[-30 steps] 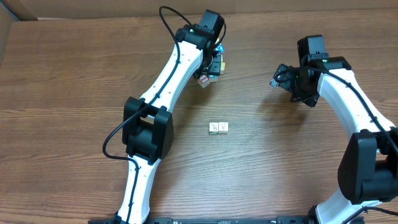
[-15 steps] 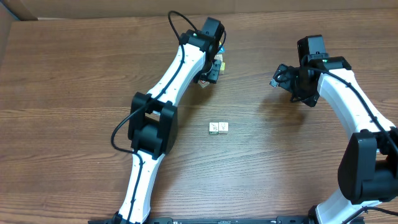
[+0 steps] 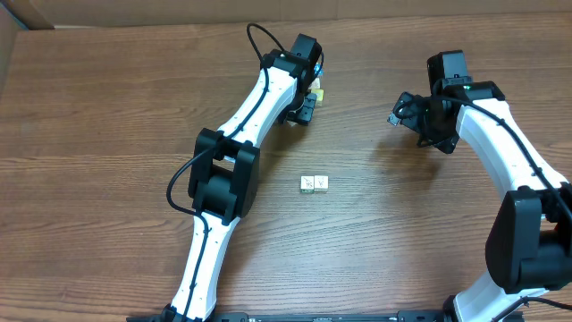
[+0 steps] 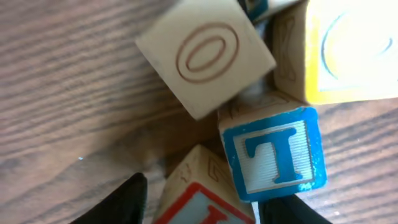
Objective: Flip 4 blocks
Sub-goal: 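Grasp the red-lettered block with the left gripper and lift it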
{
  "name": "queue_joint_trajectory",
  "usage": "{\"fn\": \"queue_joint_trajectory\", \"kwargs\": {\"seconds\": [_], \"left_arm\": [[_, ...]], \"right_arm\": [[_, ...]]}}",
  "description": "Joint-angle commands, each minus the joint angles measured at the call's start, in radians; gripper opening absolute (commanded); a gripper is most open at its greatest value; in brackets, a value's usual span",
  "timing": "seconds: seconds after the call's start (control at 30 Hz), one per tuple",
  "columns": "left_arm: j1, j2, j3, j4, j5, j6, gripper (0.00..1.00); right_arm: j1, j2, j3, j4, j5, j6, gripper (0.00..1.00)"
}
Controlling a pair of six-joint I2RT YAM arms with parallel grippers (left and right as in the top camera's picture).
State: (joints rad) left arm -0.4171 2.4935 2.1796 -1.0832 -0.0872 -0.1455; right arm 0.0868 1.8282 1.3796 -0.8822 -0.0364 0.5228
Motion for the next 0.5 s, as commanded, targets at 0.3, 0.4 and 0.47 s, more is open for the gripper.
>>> {"fn": "queue_joint_trajectory", "kwargs": {"seconds": [0.3,0.4,0.47], "left_arm": [[0.004,0.000,0.005,-0.056,-0.048,0.037,0.27],[0.003,-0.002,0.021,-0.117,-0.013,0.037,0.27],[0.003,-0.002,0.041,-0.156,0.021,0.037,0.27]], "right_arm": [[-0.002,-0.003,0.011,0.006,0.010,-0.004,1.00],[-0.002,-0.003,0.011,0.006,0.009,-0.004,1.00],[-0.002,-0.003,0.011,0.006,0.009,-0.004,1.00]]}}
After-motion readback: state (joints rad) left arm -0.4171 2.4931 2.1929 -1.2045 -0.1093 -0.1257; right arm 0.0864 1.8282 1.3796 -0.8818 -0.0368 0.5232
